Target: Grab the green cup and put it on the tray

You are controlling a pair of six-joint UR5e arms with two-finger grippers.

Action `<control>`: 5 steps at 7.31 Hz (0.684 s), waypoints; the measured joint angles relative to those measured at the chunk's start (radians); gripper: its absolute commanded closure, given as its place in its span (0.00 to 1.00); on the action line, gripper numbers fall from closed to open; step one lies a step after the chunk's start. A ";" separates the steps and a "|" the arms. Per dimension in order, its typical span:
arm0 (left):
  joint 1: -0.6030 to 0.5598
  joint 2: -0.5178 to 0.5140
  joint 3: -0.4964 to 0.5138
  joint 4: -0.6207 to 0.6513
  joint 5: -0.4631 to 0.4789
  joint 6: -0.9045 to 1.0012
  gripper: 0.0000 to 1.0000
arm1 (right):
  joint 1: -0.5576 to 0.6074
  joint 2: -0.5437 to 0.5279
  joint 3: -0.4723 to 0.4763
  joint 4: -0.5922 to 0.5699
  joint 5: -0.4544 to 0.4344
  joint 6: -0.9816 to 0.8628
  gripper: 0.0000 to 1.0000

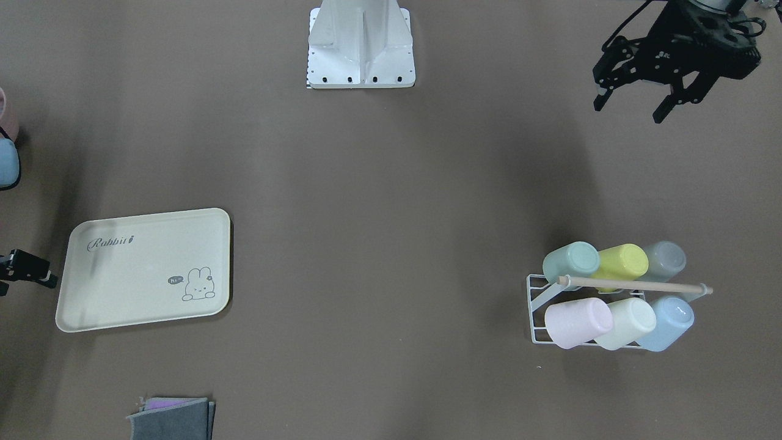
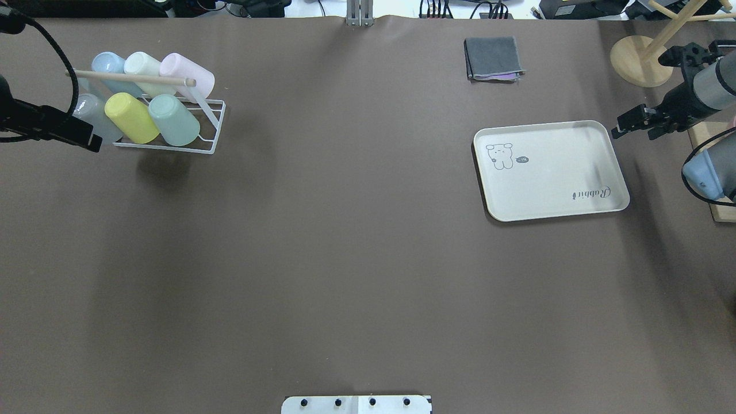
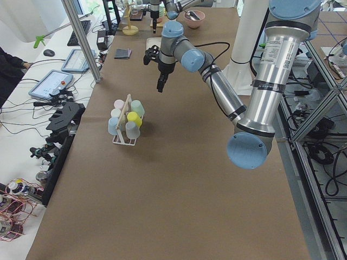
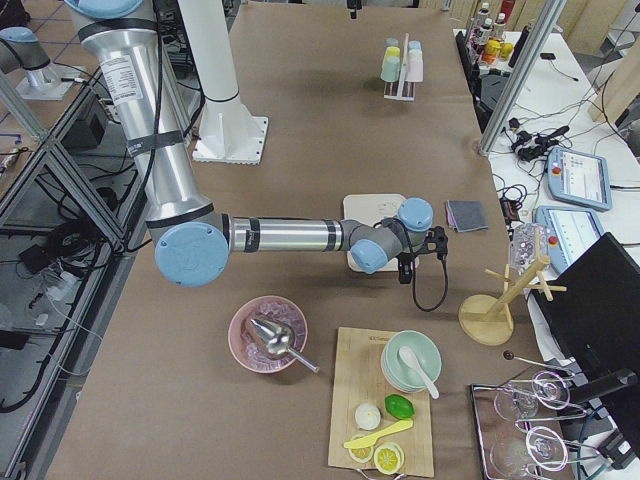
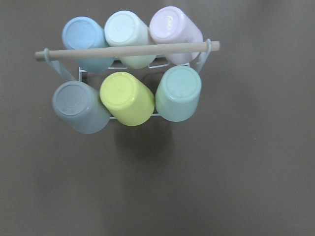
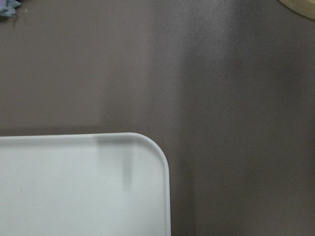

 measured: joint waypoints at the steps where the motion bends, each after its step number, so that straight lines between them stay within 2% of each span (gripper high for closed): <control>1: 0.033 -0.048 0.009 0.000 0.004 0.012 0.02 | -0.014 0.000 -0.014 0.023 0.000 0.018 0.12; 3: 0.121 -0.098 0.019 -0.009 0.066 0.190 0.02 | -0.033 0.001 -0.024 0.036 0.000 0.028 0.33; 4: 0.185 -0.108 0.015 -0.012 0.166 0.331 0.02 | -0.038 0.001 -0.026 0.036 0.001 0.029 0.37; 5: 0.252 -0.112 0.013 -0.011 0.302 0.510 0.02 | -0.041 0.000 -0.029 0.036 0.003 0.029 0.45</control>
